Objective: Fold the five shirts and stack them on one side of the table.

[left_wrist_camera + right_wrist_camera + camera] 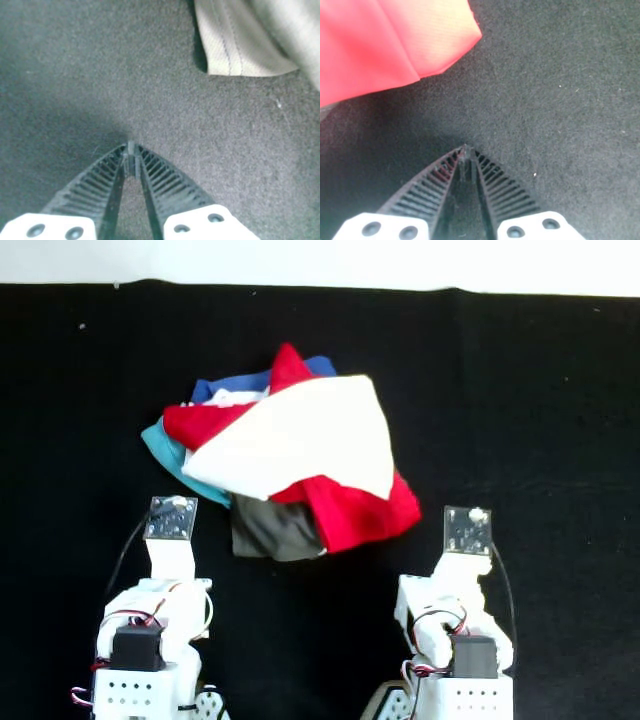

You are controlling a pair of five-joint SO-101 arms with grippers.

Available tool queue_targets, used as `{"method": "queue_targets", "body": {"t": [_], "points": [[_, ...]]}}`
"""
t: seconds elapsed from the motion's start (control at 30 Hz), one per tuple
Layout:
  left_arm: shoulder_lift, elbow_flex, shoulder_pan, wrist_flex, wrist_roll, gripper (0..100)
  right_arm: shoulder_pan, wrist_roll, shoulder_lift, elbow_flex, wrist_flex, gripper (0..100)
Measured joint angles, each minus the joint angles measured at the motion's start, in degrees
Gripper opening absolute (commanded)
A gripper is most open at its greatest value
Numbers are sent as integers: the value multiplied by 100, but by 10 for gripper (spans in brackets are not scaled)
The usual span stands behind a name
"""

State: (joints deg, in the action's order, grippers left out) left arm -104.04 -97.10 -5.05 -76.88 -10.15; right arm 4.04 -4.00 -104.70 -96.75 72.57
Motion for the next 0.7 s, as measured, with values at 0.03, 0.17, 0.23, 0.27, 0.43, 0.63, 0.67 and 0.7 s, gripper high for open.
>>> {"method": "queue_targets", "body": {"t": [0.03,0.17,0.23,0.27,0.43,0.63,0.67,0.7], "points": [[0,0,0,0,0,10,0,0,0,0,0,8],[18,0,0,167,-9,10,0,0,0,0,0,8],[26,0,0,554,-9,10,0,0,0,0,0,8],[26,0,-44,765,-9,10,0,0,0,0,0,8],[35,0,-712,2066,-211,11,0,0,0,0,0,8],[35,158,-1442,2901,-800,187,0,0,0,0,0,8],[44,299,-1521,2927,-791,220,0,0,0,0,0,8],[44,501,-1600,2927,-695,239,0,0,0,0,0,8]]}}
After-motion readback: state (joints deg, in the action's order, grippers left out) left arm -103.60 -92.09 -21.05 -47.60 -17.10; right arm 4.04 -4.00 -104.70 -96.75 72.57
